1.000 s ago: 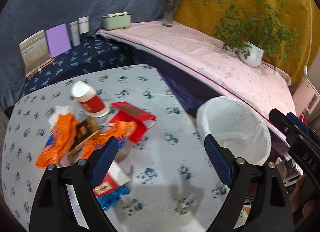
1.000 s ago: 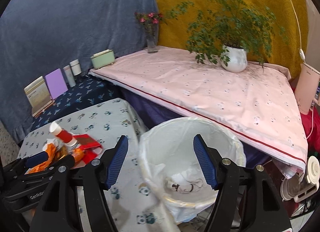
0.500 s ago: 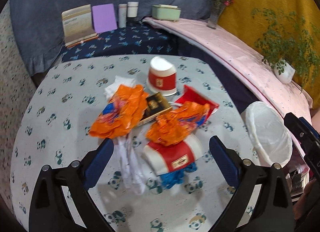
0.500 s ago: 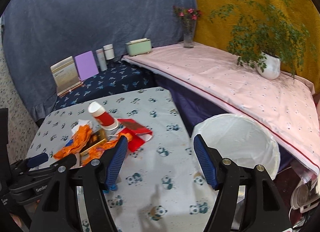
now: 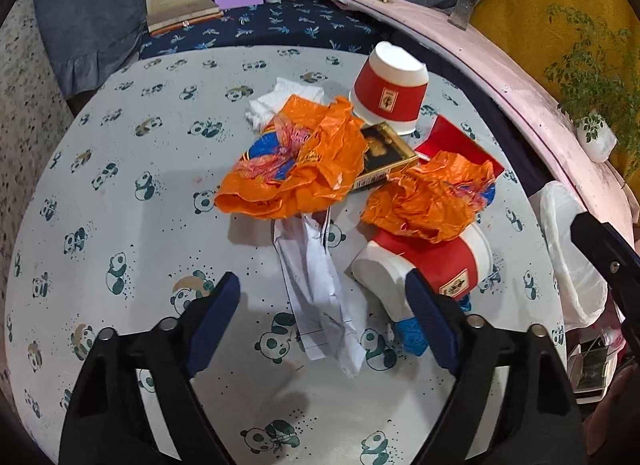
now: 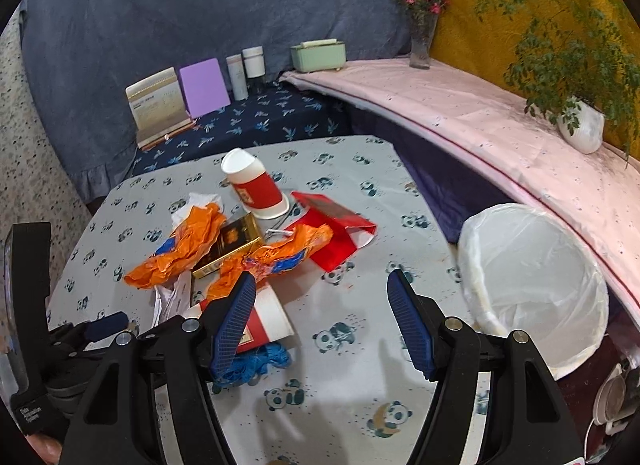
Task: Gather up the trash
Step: 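Grasp the white receipt with the left tool while the right tool grasps an orange bag, then carry the orange bag with the right tool into the bin and release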
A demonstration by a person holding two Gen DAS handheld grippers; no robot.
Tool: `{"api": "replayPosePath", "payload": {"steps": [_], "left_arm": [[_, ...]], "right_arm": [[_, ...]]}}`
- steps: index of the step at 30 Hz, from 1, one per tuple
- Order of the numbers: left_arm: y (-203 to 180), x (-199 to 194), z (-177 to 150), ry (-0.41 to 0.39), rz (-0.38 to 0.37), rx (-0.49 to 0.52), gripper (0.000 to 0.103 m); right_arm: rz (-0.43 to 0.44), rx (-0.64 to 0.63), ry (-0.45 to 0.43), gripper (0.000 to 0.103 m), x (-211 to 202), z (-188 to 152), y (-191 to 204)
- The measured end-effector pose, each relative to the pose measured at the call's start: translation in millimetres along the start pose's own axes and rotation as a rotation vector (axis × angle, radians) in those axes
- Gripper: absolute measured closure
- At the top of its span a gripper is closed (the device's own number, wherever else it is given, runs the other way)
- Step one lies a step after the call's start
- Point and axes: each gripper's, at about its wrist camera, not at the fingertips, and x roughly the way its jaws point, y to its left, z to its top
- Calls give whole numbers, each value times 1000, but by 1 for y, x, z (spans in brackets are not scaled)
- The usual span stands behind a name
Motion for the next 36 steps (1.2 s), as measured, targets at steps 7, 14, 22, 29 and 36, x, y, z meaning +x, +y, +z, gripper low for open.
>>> {"api": "replayPosePath", "payload": {"steps": [7, 14, 22, 29, 36], "left_arm": [[5, 5, 6, -4, -20, 2, 36], [18, 8, 9, 12, -46, -29, 37], [28, 23, 6, 56, -50, -41, 52], [26, 26, 4, 76, -72, -30, 85], [22, 8, 4, 43, -82, -28, 85]], "right_arm": [[21, 22, 70, 37, 39, 5, 10], [63, 105, 123, 37, 68, 13, 7], [101, 158, 193, 48, 97, 10, 9], [115, 133, 185, 87, 96, 10, 16], [117, 117, 116, 96, 71, 17, 15]]}}
